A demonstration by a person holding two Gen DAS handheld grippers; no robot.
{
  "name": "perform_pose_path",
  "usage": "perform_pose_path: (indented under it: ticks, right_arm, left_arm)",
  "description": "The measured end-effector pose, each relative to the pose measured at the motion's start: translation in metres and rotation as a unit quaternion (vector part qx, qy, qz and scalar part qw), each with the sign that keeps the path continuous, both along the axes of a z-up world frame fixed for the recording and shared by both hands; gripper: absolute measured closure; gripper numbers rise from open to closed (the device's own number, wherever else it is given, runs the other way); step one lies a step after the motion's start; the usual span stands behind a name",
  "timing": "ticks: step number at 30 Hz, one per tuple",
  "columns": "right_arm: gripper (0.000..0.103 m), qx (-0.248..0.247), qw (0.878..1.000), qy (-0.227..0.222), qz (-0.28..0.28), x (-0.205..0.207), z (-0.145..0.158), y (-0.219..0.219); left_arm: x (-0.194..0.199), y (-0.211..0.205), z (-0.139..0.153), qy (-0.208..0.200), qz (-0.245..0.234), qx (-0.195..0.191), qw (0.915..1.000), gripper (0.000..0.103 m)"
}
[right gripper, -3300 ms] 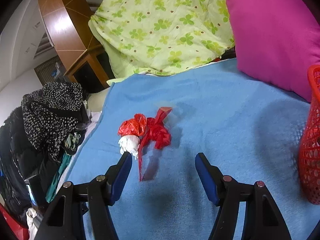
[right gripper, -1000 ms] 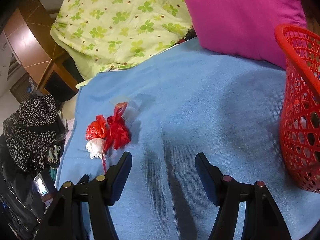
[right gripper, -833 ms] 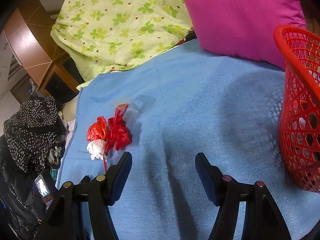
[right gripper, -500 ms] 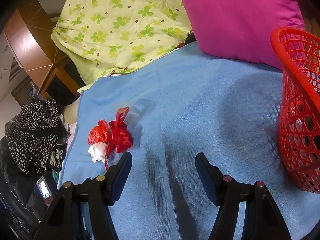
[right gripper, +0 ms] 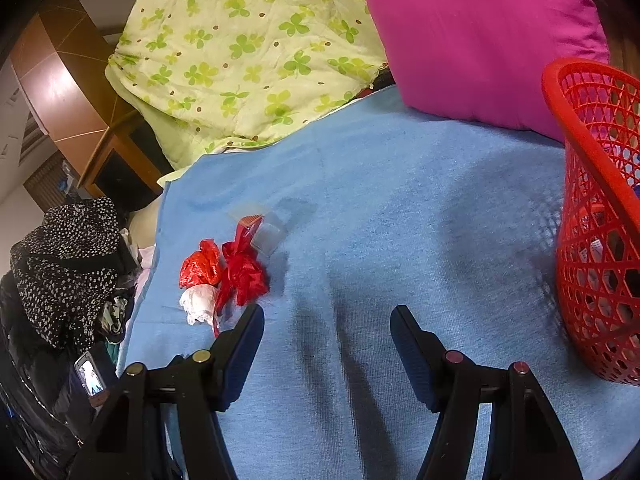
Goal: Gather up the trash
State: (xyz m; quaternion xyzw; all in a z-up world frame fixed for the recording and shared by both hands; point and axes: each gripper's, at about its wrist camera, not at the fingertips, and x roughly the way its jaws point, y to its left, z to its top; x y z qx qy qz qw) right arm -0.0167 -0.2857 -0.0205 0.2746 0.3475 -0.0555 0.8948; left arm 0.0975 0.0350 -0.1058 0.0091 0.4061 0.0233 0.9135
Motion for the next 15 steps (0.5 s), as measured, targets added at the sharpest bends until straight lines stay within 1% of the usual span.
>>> perform_pose_path:
  ticks: [15]
  right_arm:
    - [0.033, -0.002, 1.0, -0.001, 0.004, -0.0001, 0.0003, 0.0027]
  left_arm:
    - [0.0, -0.0005, -0.0001, 0.0, 0.0, 0.0, 1.0, 0.0]
